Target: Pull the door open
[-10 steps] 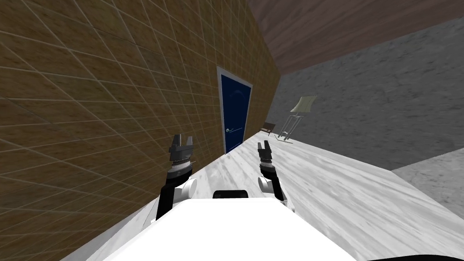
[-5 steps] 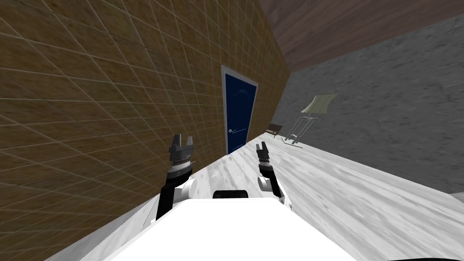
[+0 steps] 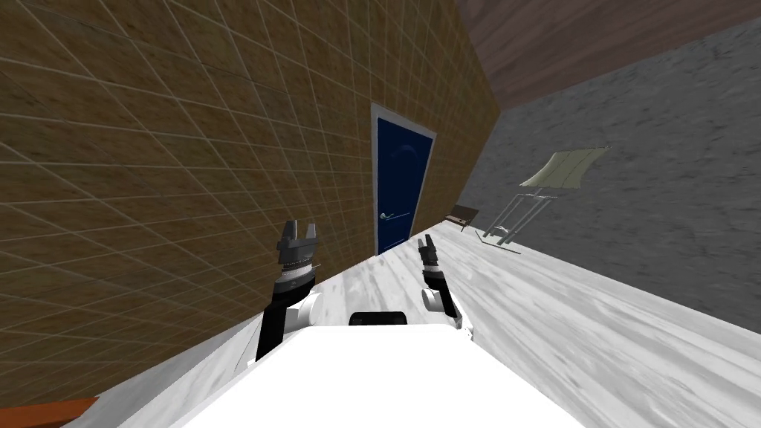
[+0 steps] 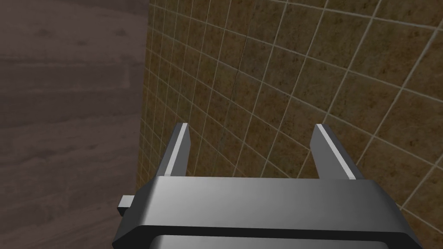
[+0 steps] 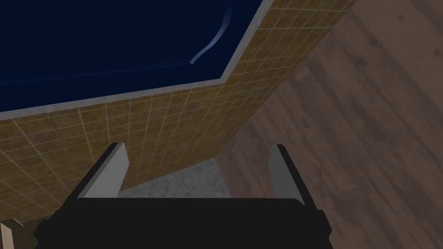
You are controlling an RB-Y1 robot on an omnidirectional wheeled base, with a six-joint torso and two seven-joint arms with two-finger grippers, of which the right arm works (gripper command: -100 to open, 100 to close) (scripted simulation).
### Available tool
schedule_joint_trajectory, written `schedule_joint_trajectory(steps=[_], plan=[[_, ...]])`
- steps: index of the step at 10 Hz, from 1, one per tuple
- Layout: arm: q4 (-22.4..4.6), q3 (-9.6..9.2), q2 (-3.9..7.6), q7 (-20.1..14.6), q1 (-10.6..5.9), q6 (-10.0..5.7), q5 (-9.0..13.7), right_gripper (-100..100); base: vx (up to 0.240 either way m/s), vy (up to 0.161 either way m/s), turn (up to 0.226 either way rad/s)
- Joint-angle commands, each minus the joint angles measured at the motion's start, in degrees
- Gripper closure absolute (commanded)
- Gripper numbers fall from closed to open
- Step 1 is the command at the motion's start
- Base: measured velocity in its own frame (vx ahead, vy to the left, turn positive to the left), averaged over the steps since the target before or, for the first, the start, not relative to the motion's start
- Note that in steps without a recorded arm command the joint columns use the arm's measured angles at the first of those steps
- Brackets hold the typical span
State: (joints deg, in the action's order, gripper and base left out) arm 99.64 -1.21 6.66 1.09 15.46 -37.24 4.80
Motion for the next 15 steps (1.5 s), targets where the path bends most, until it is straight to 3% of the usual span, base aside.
schedule_joint_trajectory(steps=[1, 15], plan=[[-2.3, 0.14, 0.70, -0.3, -0.81, 0.03, 0.4, -100, 0.086, -0.049, 0.177], [-23.0, 0.93, 5.29, -1.6, -9.03, -0.46, 3.4, -100, 0.075, -0.054, 0.174]])
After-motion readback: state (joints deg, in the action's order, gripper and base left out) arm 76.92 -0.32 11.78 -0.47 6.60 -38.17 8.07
